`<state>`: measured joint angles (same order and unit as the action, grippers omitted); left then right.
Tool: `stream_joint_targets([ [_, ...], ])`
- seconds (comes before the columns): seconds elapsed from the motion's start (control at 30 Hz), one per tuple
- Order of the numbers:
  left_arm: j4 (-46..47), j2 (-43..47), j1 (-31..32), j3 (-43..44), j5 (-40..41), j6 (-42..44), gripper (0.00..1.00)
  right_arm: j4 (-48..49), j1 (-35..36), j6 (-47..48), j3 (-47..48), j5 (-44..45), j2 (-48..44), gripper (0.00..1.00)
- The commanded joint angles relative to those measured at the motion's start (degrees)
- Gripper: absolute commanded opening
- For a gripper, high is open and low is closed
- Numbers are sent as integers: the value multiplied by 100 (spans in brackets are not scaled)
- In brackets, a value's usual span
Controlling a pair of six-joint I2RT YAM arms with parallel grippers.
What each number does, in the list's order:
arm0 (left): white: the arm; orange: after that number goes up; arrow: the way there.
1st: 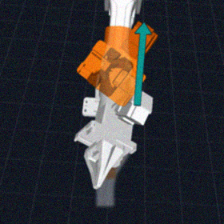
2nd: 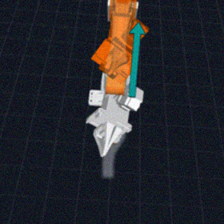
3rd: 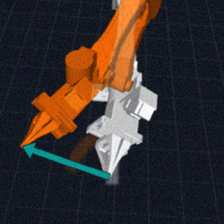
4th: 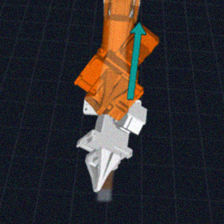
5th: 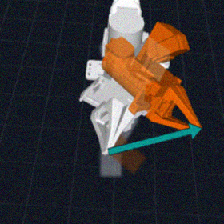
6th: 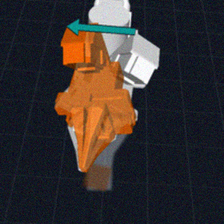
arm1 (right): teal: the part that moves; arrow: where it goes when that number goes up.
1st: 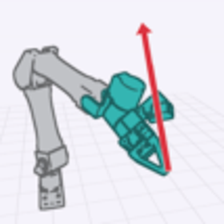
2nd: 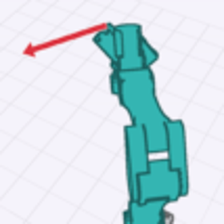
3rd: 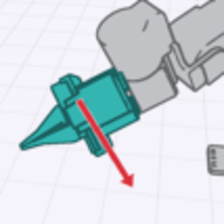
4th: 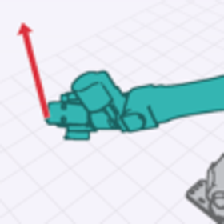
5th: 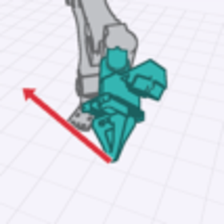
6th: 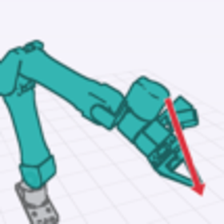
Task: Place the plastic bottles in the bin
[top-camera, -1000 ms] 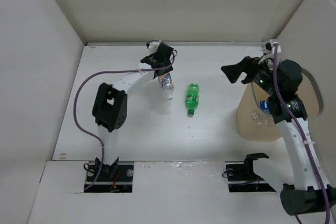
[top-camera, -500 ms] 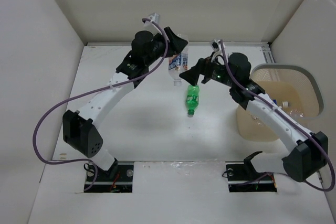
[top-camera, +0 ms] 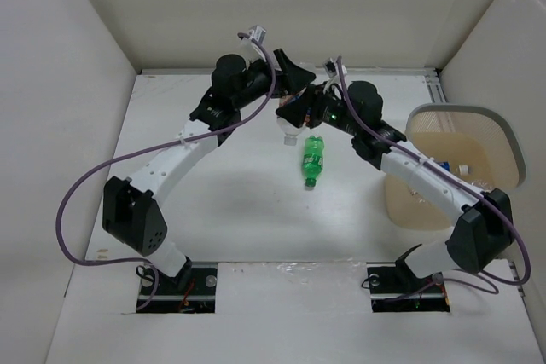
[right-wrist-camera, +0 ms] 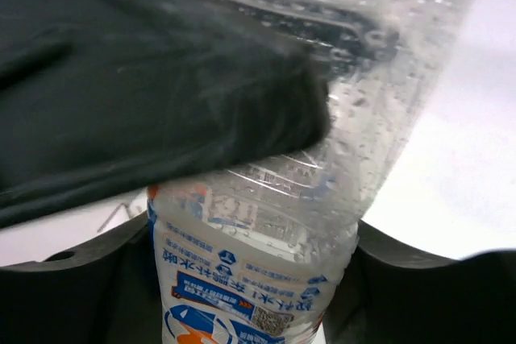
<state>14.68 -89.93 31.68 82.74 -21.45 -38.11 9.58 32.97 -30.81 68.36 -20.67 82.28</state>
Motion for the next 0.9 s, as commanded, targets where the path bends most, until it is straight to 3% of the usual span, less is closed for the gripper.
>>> stream_joint_targets([
  [0.0,396,212,66,-82,-334,-285,96,536,95,198,126,167,-124,8],
  [0.07,325,274,-3,-83,-158,-285,100,449,-27,198,-93,221,-299,2],
  [0.37,-1105,538,-66,585,2080,251,100,-1492,-1563,602,-719,1588,-2671,1],
  [0.57,-1441,538,-66,42,2725,313,100,-3409,-2566,822,-157,2680,-3876,4],
  [0.7,-1494,345,-5,-275,2725,251,100,-4191,-3015,735,186,3795,-4167,5],
  [0.73,-1546,284,48,-276,2725,251,100,-4349,-3016,647,265,4503,-4167,8],
  [0.77,-1634,109,188,-276,2725,251,100,-4673,-3016,559,266,4875,-4167,16],
  [0.83,-1774,-94,390,-118,2725,303,100,-4965,-3016,278,354,5918,-4089,89],
  [0.87,-1845,-338,505,-39,2725,304,100,-5027,-3016,277,354,6134,-4088,100],
])
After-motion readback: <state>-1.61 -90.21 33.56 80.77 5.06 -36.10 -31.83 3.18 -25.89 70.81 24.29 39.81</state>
